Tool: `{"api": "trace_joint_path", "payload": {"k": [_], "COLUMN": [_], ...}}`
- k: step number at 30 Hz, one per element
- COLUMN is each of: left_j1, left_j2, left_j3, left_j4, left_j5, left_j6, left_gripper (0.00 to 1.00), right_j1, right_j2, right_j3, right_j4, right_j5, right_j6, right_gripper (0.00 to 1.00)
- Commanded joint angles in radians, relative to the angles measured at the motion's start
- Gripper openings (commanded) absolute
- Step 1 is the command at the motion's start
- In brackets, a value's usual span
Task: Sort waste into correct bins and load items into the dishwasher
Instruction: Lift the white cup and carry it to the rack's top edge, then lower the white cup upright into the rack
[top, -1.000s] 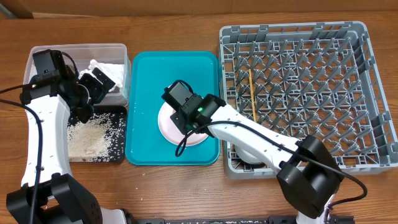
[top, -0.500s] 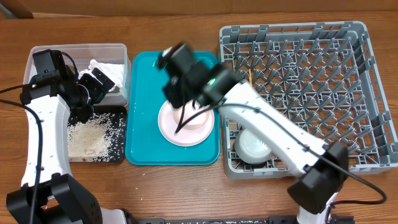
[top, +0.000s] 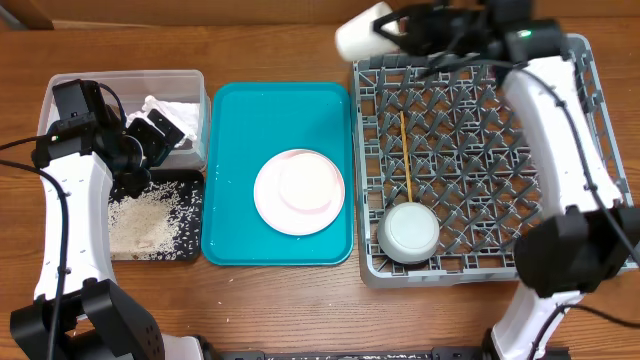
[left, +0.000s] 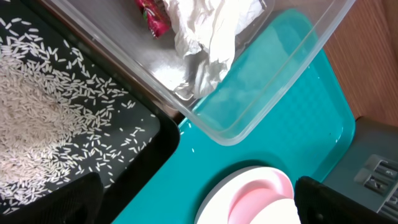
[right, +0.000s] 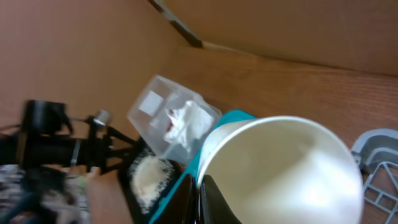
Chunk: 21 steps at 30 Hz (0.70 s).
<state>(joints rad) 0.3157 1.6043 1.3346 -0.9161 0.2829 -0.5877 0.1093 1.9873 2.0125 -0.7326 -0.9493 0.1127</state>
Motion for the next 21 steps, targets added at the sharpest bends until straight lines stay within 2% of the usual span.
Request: {"api": "trace_joint_path", "payload": {"k": [1, 8, 14, 21], "left_j1": [-0.005, -0.005, -0.005, -0.005], "left_j2": [-0.009, -0.009, -0.009, -0.009], "left_j3": [0.017, 0.017, 0.017, 0.017], "left_j4": [0.001, 0.001, 0.001, 0.001], "left_j5": [-0.009, -0.009, -0.009, -0.009], "left_j6": [0.016, 0.016, 0.016, 0.016], "left_gripper": [1.00, 1.00, 1.00, 1.00], "right_j1": [-0.053, -0.078, -0.077, -0.077], "right_j2": [0.115, 0.300, 0.399, 0.429], "right_j3": [0.016, 0.016, 0.008, 0.007], "right_j4": [0.024, 0.084, 0.085, 0.085], "right_j5": [-0.322, -0.529, -0.537, -0.532], "right_j6": [0.016, 0.015, 0.014, 0.011], "right_gripper": [0.04, 0.04, 0.04, 0.04]}}
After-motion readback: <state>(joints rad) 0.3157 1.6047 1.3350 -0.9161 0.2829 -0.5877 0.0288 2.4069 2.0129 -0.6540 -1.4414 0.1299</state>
